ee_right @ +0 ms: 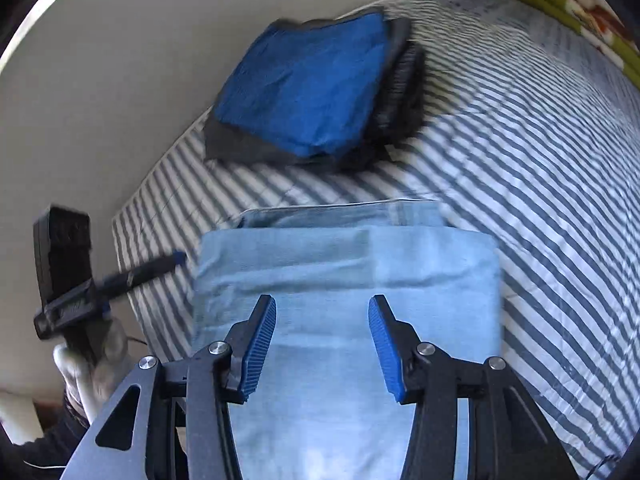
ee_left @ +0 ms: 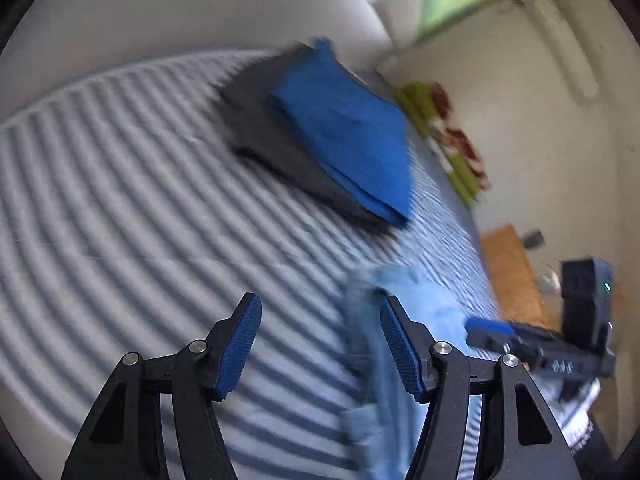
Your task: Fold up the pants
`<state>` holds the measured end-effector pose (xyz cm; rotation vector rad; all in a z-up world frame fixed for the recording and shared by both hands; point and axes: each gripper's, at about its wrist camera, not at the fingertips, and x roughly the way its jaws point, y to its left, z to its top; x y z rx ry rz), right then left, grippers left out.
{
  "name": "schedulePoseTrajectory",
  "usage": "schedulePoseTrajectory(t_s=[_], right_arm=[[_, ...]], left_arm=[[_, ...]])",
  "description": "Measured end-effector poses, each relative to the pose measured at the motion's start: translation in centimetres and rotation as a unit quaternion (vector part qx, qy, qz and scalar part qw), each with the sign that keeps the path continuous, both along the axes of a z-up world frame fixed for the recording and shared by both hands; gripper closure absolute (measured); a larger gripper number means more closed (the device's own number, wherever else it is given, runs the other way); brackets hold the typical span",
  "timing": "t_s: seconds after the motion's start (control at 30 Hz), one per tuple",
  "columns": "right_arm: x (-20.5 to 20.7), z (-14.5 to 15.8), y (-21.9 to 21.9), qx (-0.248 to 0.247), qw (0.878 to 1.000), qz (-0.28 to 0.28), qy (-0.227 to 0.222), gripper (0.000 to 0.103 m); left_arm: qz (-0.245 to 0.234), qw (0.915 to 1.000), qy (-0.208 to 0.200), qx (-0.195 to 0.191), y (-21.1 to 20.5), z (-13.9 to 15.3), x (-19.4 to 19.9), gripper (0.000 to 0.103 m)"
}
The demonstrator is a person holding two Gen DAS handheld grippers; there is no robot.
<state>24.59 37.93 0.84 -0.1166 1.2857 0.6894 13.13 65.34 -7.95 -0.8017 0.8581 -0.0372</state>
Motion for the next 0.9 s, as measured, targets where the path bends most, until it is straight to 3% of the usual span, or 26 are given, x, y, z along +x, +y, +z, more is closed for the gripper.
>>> schedulePoseTrajectory(t_s=[0.07, 0.17, 0.23, 0.37, 0.47, 0.53, 0.57, 0.6, 0.73, 0.83, 0.9], right_arm=[[-0.8, -0.5, 3.3, -0.038, 0.999, 0.015, -0.013, 0.056], [-1.6, -1.9, 7.8, -0.092, 0.996, 0.022, -0.002, 0.054], [-1.8, -3.2, 10.5, -0.14, 0.99, 0.02, 0.002, 0.052], [-3.0, -5.1, 15.0, -0.235, 0.97, 0.045, -0.036, 0.036], [-2.6, -5.9, 16.3, -0.278, 0.958, 0.045, -0.063, 0.036], [-0.9, -7.5, 15.6, -0.303, 0.952, 0.019, -0.039, 0.039], [-0.5, -8.1, 15.3, -0.307, 0.951, 0.017, -0.029, 0.049], [-0.3, -8.4, 14.9, -0.31, 0.95, 0.018, -0.028, 0.052], [-0.5, -5.9, 12.3, -0.251, 0.968, 0.003, -0.029, 0.074], [-0.4, -3.1, 8.4, -0.16, 0.986, -0.042, -0.02, 0.078], [-0.6, -1.7, 6.8, -0.119, 0.991, -0.062, -0.021, 0.079]], left_arm=[[0.025, 0.9995, 0.004, 0.017, 1.9, 0.0, -1.4, 0.038], [0.021, 0.9983, 0.005, 0.054, 3.0, 0.4, -2.9, 0.038], [0.022, 0.9984, 0.005, 0.052, 3.4, 0.4, -3.4, 0.038], [0.033, 0.9987, -0.003, 0.038, 5.3, 0.7, -4.6, 0.038], [0.037, 0.9986, -0.009, 0.037, 5.1, 0.9, -4.8, 0.038], [0.035, 0.9988, -0.007, 0.034, 4.6, 0.7, -4.6, 0.038], [0.032, 0.999, -0.007, 0.031, 4.4, 0.5, -4.5, 0.038], [0.027, 0.9992, -0.008, 0.028, 4.3, 0.5, -4.5, 0.038], [0.013, 0.9995, -0.012, 0.025, 3.6, 0.5, -4.2, 0.038], [0.008, 0.9997, -0.015, 0.015, 3.3, 0.3, -3.9, 0.038], [0.002, 0.9997, -0.017, 0.015, 3.1, 0.4, -3.8, 0.038]])
